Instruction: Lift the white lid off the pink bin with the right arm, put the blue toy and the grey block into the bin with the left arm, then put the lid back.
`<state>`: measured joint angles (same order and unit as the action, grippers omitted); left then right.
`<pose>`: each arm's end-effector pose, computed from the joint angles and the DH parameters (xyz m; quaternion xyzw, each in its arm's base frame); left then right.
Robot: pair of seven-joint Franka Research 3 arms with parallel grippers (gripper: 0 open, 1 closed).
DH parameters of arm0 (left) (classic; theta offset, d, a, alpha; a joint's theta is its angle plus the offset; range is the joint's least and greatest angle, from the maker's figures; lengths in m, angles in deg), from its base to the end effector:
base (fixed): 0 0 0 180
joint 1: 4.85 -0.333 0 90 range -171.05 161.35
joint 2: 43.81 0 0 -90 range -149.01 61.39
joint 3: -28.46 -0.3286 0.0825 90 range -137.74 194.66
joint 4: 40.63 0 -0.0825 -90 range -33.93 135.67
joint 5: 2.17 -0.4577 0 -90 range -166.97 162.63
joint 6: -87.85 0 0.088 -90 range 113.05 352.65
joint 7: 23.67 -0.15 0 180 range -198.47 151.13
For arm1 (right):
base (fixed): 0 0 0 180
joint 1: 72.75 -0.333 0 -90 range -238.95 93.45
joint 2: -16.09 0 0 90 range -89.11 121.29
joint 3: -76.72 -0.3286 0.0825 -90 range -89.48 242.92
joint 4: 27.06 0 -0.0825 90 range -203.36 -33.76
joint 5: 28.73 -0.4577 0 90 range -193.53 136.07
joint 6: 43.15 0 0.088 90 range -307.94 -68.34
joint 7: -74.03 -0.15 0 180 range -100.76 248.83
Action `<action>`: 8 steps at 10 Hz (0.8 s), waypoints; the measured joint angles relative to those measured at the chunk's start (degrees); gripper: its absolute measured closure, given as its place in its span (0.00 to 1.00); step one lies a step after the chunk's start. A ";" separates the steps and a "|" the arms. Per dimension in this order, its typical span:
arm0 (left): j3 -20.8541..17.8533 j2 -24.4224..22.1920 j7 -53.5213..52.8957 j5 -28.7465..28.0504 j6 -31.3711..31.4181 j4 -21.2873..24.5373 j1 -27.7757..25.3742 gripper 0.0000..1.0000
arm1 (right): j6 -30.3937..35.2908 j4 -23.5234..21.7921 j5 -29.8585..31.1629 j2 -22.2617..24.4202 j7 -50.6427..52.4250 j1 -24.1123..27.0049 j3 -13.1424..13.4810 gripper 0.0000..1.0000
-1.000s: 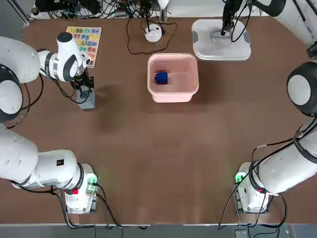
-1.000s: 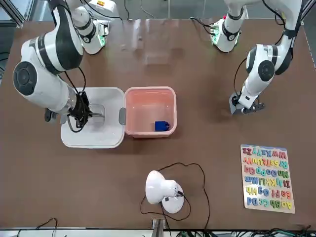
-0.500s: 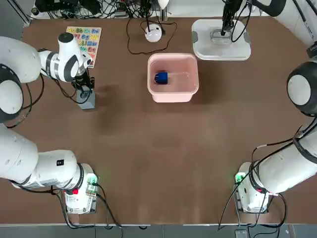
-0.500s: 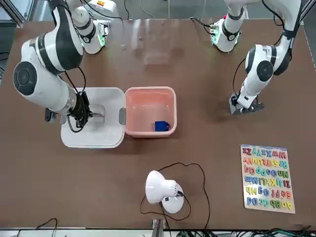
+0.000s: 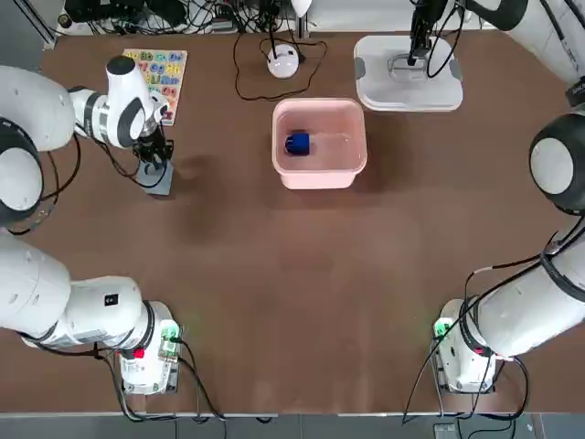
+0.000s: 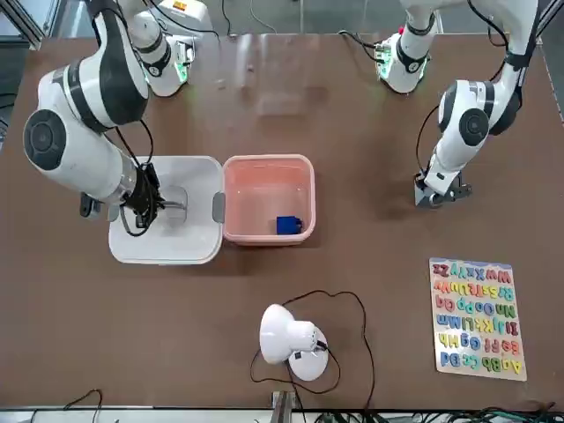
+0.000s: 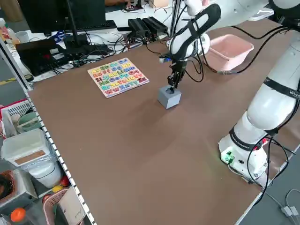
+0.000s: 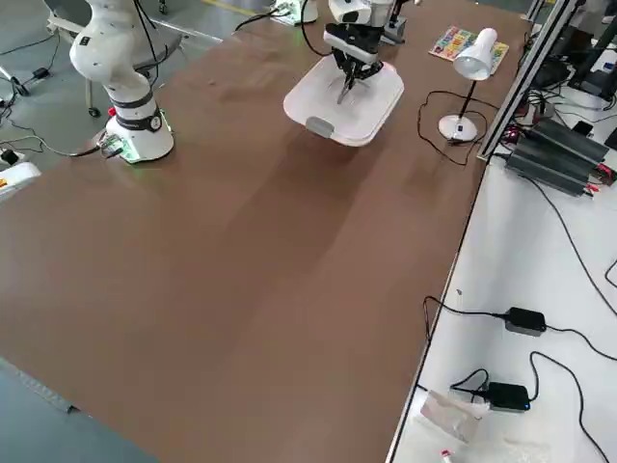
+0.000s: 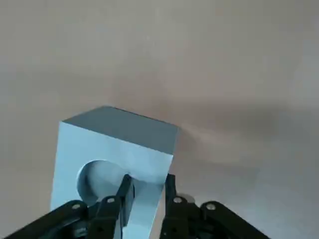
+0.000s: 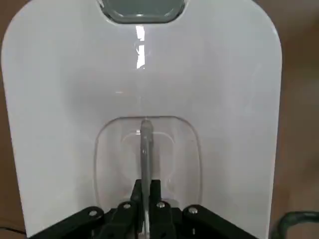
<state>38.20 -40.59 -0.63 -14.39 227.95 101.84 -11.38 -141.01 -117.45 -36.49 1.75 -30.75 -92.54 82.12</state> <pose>0.5001 -0.0234 0.1678 -0.9933 -0.0874 0.0329 0.0688 0.6670 0.1948 0.4364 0.6935 -0.7159 -0.0771 0.0234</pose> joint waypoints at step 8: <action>19.87 6.17 29.86 6.75 -22.16 -37.04 1.35 0.71 | 0.00 0.00 0.00 0.00 0.00 0.00 0.04 0.93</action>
<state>58.07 -34.42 29.22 -7.64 205.79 64.80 -10.03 -141.01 -117.45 -36.49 1.75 -30.75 -92.53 82.17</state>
